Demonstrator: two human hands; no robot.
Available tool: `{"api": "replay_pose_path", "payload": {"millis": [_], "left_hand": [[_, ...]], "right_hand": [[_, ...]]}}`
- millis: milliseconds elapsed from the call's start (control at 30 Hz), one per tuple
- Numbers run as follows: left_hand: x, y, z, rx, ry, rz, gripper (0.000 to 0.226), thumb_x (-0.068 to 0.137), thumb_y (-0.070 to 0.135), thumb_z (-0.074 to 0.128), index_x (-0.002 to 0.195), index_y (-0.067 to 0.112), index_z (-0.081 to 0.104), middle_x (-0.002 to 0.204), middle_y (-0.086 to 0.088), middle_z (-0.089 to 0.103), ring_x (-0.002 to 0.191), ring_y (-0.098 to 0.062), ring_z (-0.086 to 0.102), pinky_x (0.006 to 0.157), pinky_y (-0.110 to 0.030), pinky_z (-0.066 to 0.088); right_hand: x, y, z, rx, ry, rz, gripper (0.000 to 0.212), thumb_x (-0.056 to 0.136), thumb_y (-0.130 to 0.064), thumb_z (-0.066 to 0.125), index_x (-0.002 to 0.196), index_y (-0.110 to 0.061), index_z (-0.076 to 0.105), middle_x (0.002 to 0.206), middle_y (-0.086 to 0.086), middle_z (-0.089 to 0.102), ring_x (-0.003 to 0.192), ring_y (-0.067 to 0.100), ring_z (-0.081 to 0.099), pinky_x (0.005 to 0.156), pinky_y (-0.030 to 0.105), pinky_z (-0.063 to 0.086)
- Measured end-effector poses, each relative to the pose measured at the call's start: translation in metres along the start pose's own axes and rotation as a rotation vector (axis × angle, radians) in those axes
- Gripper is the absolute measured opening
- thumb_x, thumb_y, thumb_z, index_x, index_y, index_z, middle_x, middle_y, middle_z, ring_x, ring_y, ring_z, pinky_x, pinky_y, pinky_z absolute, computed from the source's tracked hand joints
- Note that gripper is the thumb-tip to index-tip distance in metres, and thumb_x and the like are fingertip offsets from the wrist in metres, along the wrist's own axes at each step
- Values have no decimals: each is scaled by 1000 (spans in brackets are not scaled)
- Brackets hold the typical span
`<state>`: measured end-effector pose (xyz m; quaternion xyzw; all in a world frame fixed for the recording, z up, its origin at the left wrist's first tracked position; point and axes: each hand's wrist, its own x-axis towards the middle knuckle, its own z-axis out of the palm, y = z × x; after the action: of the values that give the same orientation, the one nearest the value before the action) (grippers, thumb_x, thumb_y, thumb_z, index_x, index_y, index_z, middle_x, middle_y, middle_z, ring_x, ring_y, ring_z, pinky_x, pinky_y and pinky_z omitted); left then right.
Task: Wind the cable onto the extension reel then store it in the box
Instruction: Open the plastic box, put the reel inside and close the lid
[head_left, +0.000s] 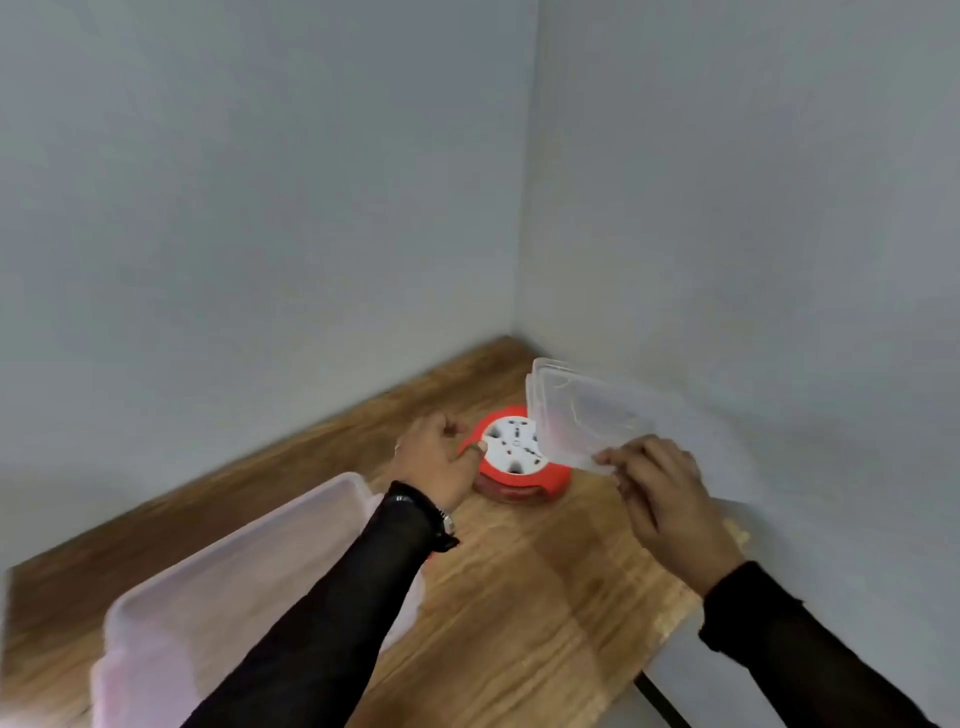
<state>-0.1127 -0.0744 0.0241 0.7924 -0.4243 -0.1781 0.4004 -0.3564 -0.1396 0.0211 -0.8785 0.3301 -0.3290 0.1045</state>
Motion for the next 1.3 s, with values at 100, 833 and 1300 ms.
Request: {"api": "replay_pose_path", "payload": {"millis": [100, 833, 1300], "left_hand": [[20, 6, 39, 94, -102, -92, 46, 79, 32, 68, 118, 13, 54, 127, -8, 54, 115, -26, 53, 90, -30, 41], [124, 6, 75, -167, -636, -838, 33, 70, 17, 82, 90, 5, 59, 100, -13, 70, 87, -28, 64, 89, -38, 51], [113, -6, -13, -468, -76, -652, 25, 59, -2, 83, 78, 0, 66, 48, -9, 68, 37, -23, 62, 34, -23, 46]], "right_hand": [[-26, 18, 15, -36, -59, -19, 26, 83, -6, 54, 103, -14, 68, 89, 3, 59, 84, 21, 56, 70, 38, 42], [65, 66, 81, 109, -260, 300, 35, 92, -15, 52, 126, -19, 52, 123, 3, 57, 110, 17, 56, 91, 24, 45], [67, 75, 124, 72, -468, 294, 30, 90, -13, 53, 120, -17, 53, 115, 6, 59, 105, 22, 56, 93, 29, 43]]}}
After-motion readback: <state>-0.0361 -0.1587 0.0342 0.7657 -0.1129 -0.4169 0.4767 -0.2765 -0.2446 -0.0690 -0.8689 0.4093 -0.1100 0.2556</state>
